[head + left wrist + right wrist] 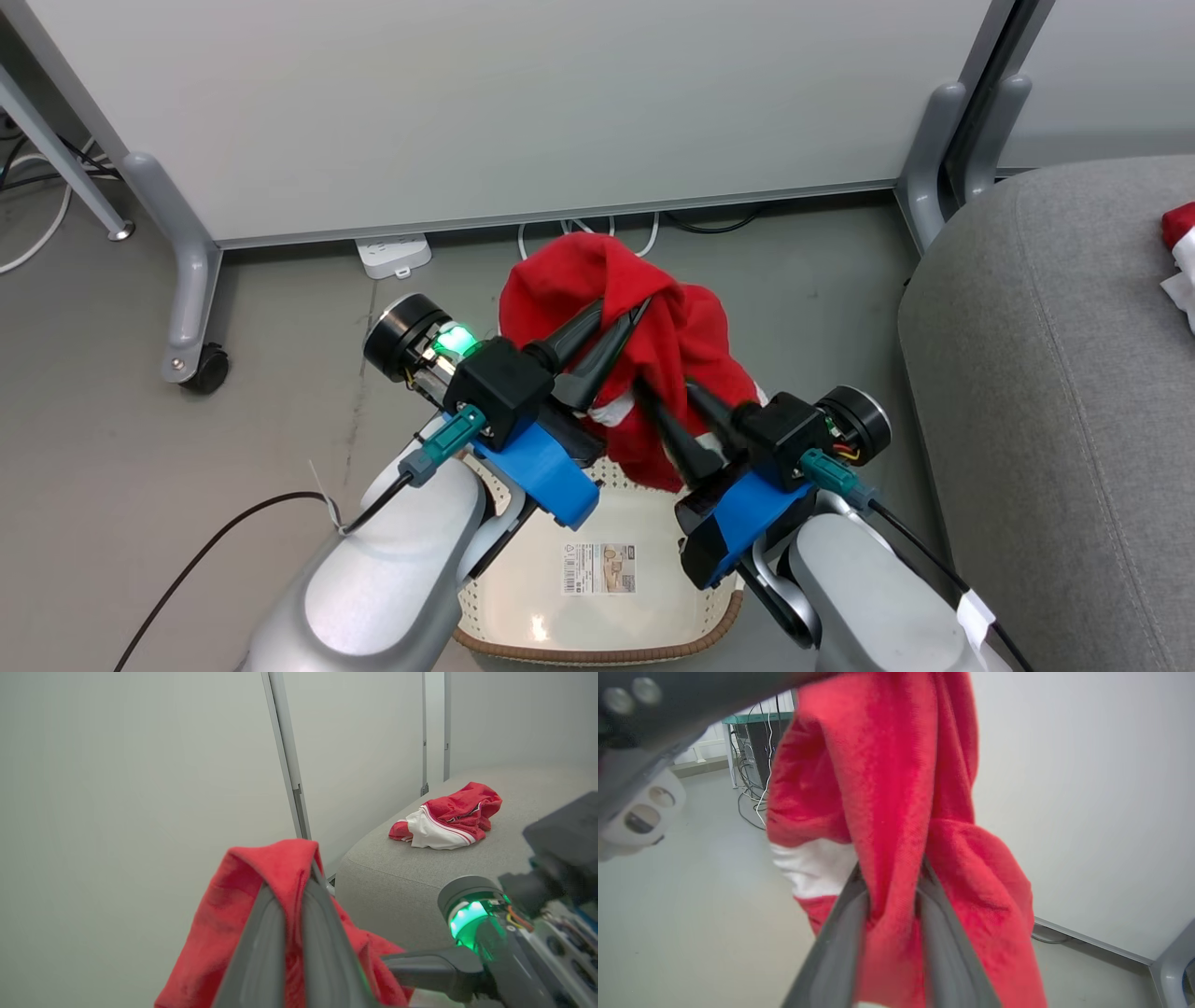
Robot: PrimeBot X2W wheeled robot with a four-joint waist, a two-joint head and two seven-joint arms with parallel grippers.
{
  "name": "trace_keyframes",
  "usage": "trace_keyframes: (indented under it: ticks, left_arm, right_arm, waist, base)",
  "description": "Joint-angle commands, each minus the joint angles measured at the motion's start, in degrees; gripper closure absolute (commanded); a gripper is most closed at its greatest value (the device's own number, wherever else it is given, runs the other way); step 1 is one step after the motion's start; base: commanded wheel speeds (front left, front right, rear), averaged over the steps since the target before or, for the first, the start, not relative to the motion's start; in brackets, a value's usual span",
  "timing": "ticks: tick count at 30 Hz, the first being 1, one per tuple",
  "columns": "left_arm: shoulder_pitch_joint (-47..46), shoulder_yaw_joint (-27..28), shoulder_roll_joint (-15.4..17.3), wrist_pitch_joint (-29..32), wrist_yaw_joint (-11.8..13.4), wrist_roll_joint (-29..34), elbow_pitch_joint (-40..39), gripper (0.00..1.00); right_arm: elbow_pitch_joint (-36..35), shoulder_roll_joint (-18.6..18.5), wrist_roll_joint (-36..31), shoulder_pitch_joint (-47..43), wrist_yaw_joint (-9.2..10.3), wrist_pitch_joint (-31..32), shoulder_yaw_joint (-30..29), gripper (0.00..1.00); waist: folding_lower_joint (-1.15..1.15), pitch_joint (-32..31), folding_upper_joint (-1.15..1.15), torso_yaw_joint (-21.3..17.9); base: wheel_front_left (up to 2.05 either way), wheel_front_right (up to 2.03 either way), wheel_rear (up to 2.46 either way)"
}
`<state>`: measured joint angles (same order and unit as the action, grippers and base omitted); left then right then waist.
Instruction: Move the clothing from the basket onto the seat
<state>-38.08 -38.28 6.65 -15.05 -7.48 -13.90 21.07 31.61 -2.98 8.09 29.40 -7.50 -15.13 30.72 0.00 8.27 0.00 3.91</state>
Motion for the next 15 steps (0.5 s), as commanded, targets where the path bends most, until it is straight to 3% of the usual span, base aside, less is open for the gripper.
trace_keyframes:
  ticks: [1, 15]
  left_arm:
    - [-0.8, 0.1, 0.0, -0.2, 0.1, 0.1, -0.1, 1.00]
    - [-0.4, 0.0, -0.2, -0.2, 0.1, 0.0, 0.0, 1.00]
  right_arm:
    - [0.3, 0.1, 0.3, 0.9, 0.02, 0.0, 0.2, 1.00]
    - [0.1, 0.2, 1.2, 1.0, 0.02, 0.0, 0.5, 1.00]
  waist:
    - [0.00, -0.1, 0.00, 0.0]
    - [0.00, 0.0, 0.00, 0.0]
  base:
    - [0.00, 0.00, 0.00]
    - [0.00, 0.00, 0.00]
